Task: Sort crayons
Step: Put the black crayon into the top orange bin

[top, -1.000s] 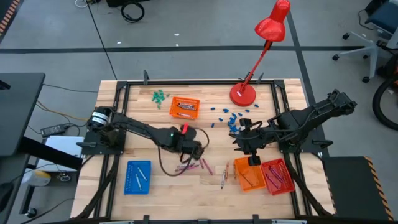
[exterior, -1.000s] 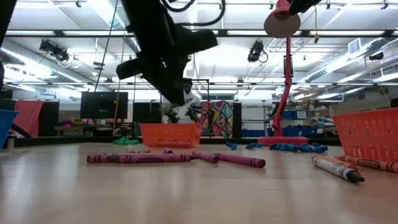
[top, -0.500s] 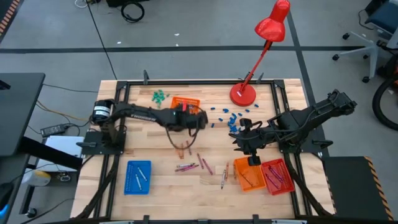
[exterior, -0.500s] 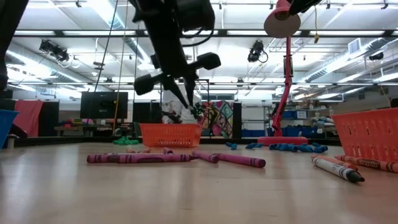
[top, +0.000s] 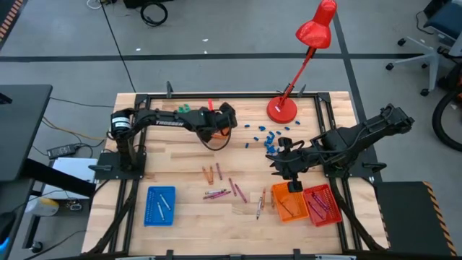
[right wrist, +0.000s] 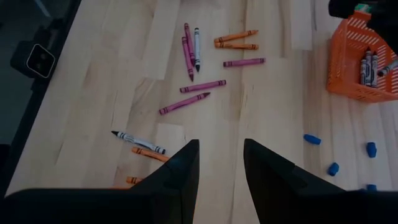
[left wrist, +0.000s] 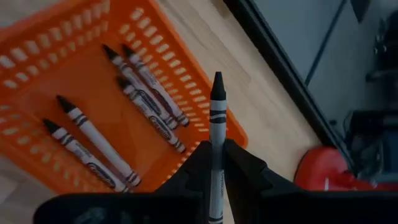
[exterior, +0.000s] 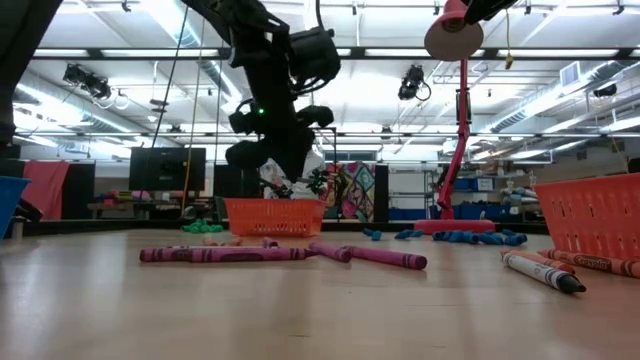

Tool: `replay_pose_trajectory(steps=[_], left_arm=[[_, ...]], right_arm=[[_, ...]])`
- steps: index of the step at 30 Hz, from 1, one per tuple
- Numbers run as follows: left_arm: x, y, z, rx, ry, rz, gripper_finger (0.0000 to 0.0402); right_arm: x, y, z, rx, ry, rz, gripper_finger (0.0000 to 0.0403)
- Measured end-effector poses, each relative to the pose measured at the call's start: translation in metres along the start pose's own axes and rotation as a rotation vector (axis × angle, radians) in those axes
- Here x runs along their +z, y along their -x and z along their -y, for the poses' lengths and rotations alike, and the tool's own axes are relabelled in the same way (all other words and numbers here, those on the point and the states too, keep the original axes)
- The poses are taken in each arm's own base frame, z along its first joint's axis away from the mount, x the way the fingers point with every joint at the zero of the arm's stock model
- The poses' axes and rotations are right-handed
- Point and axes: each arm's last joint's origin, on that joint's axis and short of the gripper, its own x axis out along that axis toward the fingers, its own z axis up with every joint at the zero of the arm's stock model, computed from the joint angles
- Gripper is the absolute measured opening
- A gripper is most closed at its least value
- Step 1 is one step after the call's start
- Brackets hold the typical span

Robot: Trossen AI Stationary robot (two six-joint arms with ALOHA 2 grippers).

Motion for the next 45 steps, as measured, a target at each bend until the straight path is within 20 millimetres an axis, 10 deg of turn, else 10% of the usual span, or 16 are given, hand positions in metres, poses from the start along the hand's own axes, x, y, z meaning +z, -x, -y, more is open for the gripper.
replay_pose_trajectory(steps=[20, 33, 45], left_arm=[[-0.001, -0.005, -0.015, 0.133, 0.075, 0.021, 0.0151], [-0.028, 0.038, -0.025, 0.033, -0.857, -0.117, 0.0158], [-0.086, 0.113, -0.077, -0.176, -1.499, -0.405, 0.0142]], right_arm=[[0.000, 0.004, 0.012, -0.044, -0.040, 0.012, 0.0130], [0.000, 0.004, 0.011, -0.024, -0.044, 0.009, 0.0130], [0.003, -0.004, 0.003, 0.113, -0.074, -0.011, 0.0130]])
